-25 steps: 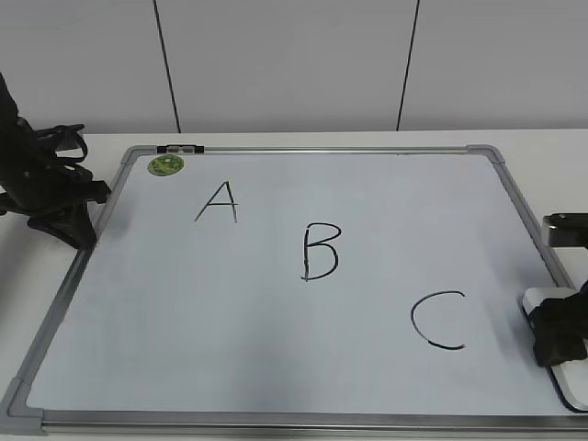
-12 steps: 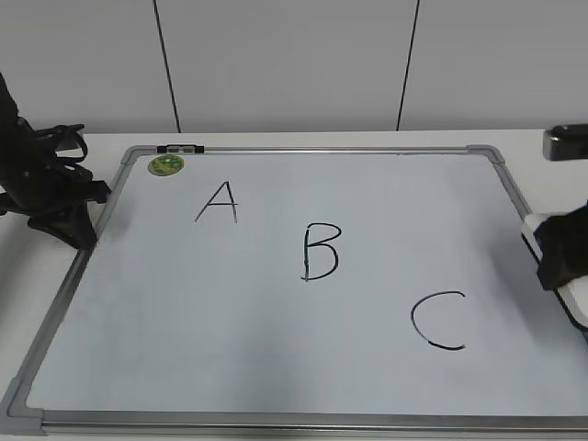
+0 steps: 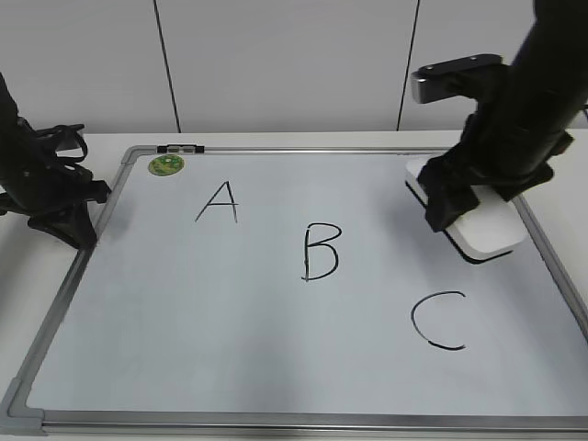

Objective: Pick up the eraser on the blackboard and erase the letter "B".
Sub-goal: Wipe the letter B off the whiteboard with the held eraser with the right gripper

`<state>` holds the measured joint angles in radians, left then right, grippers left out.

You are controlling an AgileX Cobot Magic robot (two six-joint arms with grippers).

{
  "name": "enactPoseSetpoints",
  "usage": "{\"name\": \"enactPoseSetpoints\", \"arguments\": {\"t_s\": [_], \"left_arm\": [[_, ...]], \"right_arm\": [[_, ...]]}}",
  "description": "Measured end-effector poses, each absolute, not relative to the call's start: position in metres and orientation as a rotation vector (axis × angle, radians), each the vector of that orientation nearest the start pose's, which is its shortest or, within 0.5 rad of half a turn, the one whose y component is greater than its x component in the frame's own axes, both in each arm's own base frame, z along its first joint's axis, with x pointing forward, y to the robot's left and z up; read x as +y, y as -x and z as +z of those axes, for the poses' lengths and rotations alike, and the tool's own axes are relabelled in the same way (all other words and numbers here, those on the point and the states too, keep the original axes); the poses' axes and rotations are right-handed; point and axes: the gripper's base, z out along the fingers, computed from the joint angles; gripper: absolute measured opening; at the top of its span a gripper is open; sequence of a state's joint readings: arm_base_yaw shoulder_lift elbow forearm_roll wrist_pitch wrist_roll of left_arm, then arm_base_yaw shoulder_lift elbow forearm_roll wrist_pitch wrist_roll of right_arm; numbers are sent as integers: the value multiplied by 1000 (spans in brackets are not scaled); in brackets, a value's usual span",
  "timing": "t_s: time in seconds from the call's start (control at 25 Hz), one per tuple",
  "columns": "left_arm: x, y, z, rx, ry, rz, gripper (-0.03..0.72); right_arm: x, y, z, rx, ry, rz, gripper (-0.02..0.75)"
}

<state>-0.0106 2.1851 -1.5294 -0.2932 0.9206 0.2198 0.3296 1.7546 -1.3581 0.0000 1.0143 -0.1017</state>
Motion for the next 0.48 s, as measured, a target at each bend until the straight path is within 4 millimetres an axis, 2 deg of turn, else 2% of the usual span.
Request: {"name": "enactPoseSetpoints", "arguments": {"t_s": [0.28, 0.32, 0.48], "left_arm": [[-26, -426, 127, 3014, -93, -351, 35], [-26, -426, 127, 3016, -93, -351, 35], [-26, -426, 127, 3016, -92, -353, 35]], "right_arm": [[165, -382, 226, 2835, 786, 40, 531], [171, -388, 218, 2841, 816, 46, 531], [185, -408, 195, 2837, 902, 45, 531]]}}
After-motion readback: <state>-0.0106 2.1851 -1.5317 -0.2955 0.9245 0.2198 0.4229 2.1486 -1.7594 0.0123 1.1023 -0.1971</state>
